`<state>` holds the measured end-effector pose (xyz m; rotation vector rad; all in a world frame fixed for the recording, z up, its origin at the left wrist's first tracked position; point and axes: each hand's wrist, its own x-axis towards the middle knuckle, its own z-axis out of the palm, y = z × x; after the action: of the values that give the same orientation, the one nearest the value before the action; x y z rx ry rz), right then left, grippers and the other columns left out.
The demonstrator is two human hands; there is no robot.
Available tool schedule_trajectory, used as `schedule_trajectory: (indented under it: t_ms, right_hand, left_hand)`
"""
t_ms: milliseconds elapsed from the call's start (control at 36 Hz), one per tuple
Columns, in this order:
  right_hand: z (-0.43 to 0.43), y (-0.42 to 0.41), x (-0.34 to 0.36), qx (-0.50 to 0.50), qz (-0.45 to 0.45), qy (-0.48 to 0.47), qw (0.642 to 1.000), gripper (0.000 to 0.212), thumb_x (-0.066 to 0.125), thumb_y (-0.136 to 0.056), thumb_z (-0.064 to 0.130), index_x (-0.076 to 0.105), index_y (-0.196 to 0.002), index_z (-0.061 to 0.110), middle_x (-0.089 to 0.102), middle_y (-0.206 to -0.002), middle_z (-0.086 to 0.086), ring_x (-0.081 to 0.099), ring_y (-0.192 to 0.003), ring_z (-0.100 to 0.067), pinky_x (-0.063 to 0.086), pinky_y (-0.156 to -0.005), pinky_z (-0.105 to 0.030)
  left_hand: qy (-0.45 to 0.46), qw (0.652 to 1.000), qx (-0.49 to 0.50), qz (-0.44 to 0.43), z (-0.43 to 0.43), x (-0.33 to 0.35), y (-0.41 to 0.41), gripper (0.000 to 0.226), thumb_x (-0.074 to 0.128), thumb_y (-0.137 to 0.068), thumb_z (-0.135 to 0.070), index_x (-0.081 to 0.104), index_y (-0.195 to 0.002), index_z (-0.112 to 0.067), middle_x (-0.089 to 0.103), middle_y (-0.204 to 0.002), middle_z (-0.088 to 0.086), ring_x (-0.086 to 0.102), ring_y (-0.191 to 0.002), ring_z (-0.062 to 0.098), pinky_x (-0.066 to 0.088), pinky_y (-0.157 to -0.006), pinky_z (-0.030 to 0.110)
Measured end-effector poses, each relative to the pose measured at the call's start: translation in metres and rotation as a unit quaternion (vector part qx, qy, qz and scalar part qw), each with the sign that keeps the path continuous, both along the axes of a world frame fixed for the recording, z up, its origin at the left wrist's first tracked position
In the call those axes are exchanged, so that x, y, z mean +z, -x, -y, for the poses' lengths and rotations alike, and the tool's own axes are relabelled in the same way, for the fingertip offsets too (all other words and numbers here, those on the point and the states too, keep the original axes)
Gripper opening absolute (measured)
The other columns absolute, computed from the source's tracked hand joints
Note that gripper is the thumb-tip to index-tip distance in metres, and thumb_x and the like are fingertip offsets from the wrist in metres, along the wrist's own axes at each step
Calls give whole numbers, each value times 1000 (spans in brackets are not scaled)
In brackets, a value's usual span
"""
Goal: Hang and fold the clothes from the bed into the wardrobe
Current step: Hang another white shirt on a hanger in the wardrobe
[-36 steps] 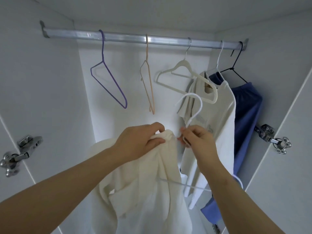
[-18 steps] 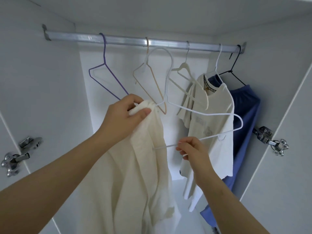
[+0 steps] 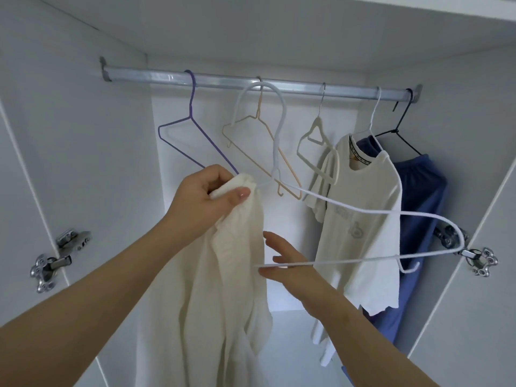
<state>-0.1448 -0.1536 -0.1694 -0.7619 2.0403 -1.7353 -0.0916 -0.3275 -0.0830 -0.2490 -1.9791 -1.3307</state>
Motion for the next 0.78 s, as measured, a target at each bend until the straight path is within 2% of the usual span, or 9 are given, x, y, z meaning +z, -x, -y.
schedule_trajectory:
  t_ms: [83, 167, 222, 278, 306, 361, 417, 611, 778]
  right_hand:
    - [6, 1, -2, 38, -44, -12, 998, 65, 66, -85, 20, 34, -115, 68, 38, -119, 48, 32, -126, -6, 34, -85, -14]
    - [10, 5, -4, 32, -68, -17, 997, 71, 70, -82, 20, 31, -117, 68, 48, -124, 30, 40, -124, -6, 36, -81, -6]
    - [11, 8, -3, 24, -73, -16, 997, 69, 72, -79, 17, 36, -117, 62, 59, -99, 17, 54, -96, 1, 41, -66, -2]
    - [9, 11, -3, 32, -81, -27, 996, 60, 72, -78, 14, 46, -117, 52, 50, -63, 19, 49, -63, 0, 40, -59, -7]
    - [9, 11, -3, 34, -81, -38, 995, 50, 73, -79, 14, 53, -115, 44, 51, -58, 15, 50, -60, -5, 44, -61, -12]
    - [9, 11, -3, 41, -66, -56, 995, 28, 73, -79, 15, 66, -105, 22, 68, -84, -12, 64, -86, -31, 53, -85, -36]
    - [7, 11, -3, 49, -42, -67, 996, 23, 75, -77, 15, 68, -99, 12, 67, -104, -17, 61, -104, -35, 47, -95, -50]
    - [-11, 21, -9, 56, -28, -115, 991, 13, 76, -76, 15, 69, -83, 23, 71, -78, 13, 67, -77, 0, 54, -72, -18]
    - [-19, 16, -22, 116, -69, -245, 960, 24, 68, -81, 15, 64, -104, 23, 65, -98, 13, 62, -90, -1, 48, -75, -7]
  left_hand:
    - [11, 1000, -21, 3, 0, 5, -2, 11, 70, -66, -34, 61, -60, -37, 60, -63, -14, 55, -60, 4, 45, -55, 17]
    - [18, 999, -26, -5, 3, 6, -2, 21, 78, -71, -29, 62, -60, -38, 62, -64, -16, 56, -61, 1, 47, -56, 14]
    - [17, 1000, -23, -9, 6, 7, -1, 21, 72, -75, -21, 62, -62, -34, 62, -65, -18, 57, -61, 0, 47, -56, 13]
    - [12, 1000, -27, -9, 9, 9, 0, 17, 70, -76, -17, 61, -67, -27, 62, -64, -18, 57, -60, -1, 46, -56, 11]
    - [9, 999, -31, -8, 9, 9, 0, 15, 70, -76, -16, 60, -68, -23, 62, -63, -18, 57, -59, -2, 46, -55, 11]
    - [8, 999, -35, -7, 10, 10, 0, 13, 70, -76, -14, 61, -69, -20, 62, -63, -17, 57, -58, -3, 46, -55, 11]
    - [10, 999, -35, -5, 10, 10, 1, 13, 70, -77, -12, 61, -70, -19, 63, -63, -16, 58, -58, -3, 46, -54, 11]
    - [-2, 999, -45, 4, 16, 10, -1, 17, 67, -62, -33, 61, -68, -19, 63, -60, -12, 57, -55, 1, 47, -53, 13]
    - [11, 1000, -21, -3, 28, 12, 0, 19, 72, -64, -33, 62, -70, -18, 64, -62, -12, 57, -56, 2, 47, -53, 14]
